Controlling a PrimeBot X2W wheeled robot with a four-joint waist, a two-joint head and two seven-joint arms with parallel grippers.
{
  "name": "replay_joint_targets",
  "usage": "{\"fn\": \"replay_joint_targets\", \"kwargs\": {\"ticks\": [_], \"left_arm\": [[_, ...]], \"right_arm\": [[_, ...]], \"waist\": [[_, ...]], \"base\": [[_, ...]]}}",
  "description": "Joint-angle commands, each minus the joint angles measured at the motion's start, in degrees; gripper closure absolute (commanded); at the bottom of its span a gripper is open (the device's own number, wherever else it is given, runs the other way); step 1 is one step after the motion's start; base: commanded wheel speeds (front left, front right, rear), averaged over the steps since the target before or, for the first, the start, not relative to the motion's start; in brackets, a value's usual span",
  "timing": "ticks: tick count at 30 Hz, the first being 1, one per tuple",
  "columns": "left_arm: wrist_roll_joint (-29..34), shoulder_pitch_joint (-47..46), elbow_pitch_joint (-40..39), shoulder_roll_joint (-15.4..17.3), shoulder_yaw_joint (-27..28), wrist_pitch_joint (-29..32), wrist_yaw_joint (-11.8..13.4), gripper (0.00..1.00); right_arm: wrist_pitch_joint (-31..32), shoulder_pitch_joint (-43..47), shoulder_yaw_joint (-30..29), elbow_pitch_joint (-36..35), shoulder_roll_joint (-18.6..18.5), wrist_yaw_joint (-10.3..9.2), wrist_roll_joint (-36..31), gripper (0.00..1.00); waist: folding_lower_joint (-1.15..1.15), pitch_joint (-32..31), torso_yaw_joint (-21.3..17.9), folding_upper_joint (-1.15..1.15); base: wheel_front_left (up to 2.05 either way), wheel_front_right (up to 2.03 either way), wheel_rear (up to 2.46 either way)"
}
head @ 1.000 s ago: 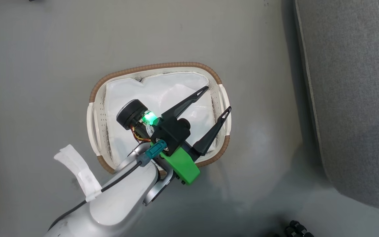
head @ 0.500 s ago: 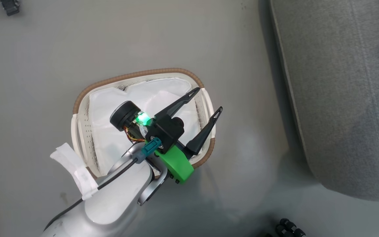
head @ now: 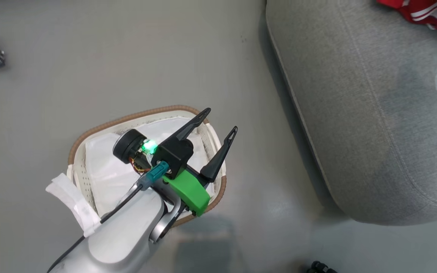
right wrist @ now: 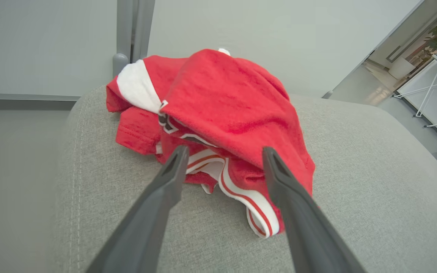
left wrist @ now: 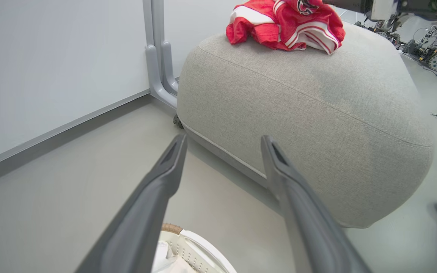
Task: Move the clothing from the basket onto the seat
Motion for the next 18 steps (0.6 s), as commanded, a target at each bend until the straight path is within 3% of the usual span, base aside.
{"fn": "replay_joint_targets", "kwargs": {"ticks": [1, 12, 18], "left_arm": [[-0.36, 0.94, 0.19, -0.09, 0.45, -0.56, 0.38, 0.00], [-3.66, 4.70, 3.49, -2.20, 5.25, -2.60, 2.17, 0.00], [-4.41, 8.03, 2.62, -2.32, 12.62, -2.74, 4.42, 0.00]], "right_arm": [[-0.39, 1.07, 0.57, -0.44, -0.09, -0.06, 0.58, 0.00], [-0.67, 2.82, 5.41, -3.42, -0.14, -0.06, 5.59, 0.00], [-0.69, 4.79, 6.39, -5.57, 1.94, -0.06, 8.49, 0.00]], "waist": [[0.00, -3.33, -1.62, 0.00], [0.00, -12.01, 2.87, 0.00], [0.00, -15.29, 7.25, 0.00]], "base": [[0.00, 0.00, 0.00], [0.00, 0.00, 0.00], [0.00, 0.00, 0.00]]}}
